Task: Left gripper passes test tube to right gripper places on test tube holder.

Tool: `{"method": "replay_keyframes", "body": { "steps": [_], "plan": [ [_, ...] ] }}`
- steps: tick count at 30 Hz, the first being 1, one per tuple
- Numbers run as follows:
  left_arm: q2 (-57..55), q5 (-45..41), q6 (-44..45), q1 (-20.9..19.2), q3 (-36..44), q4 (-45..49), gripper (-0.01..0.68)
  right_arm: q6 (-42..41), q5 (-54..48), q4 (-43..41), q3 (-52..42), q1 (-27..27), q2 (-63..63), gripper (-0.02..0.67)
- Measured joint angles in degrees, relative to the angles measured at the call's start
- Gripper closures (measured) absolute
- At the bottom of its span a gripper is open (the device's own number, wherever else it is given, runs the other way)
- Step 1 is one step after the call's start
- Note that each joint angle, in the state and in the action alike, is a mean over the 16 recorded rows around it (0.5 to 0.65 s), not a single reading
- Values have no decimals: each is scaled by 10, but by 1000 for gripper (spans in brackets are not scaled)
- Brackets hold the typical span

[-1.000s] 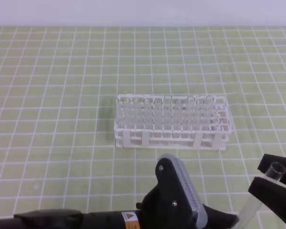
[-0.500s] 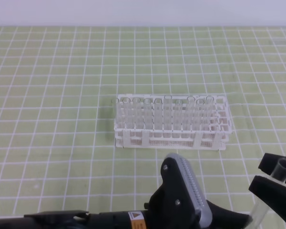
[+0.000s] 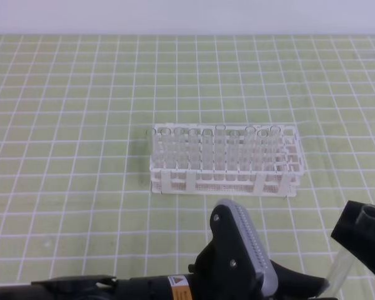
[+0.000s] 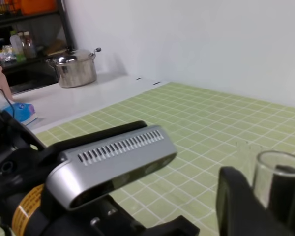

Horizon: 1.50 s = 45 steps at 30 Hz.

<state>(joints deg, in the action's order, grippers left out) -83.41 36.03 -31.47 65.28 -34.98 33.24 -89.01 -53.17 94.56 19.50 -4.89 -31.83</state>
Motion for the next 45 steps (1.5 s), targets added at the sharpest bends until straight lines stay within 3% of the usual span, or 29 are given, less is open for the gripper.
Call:
{"method": "replay_keyframes", "body": {
  "steps": [35, 41, 45],
  "plan": [
    [6, -3, 17, 1, -1, -70, 640, -4, 4, -1, 0, 0, 0, 639],
    [34, -59, 18, 0, -1, -73, 635, -3, 21, -9, 0, 0, 0, 639],
    [76, -146, 21, 0, -1, -74, 637, -2, 37, -14, 0, 0, 0, 639]
  ]
}}
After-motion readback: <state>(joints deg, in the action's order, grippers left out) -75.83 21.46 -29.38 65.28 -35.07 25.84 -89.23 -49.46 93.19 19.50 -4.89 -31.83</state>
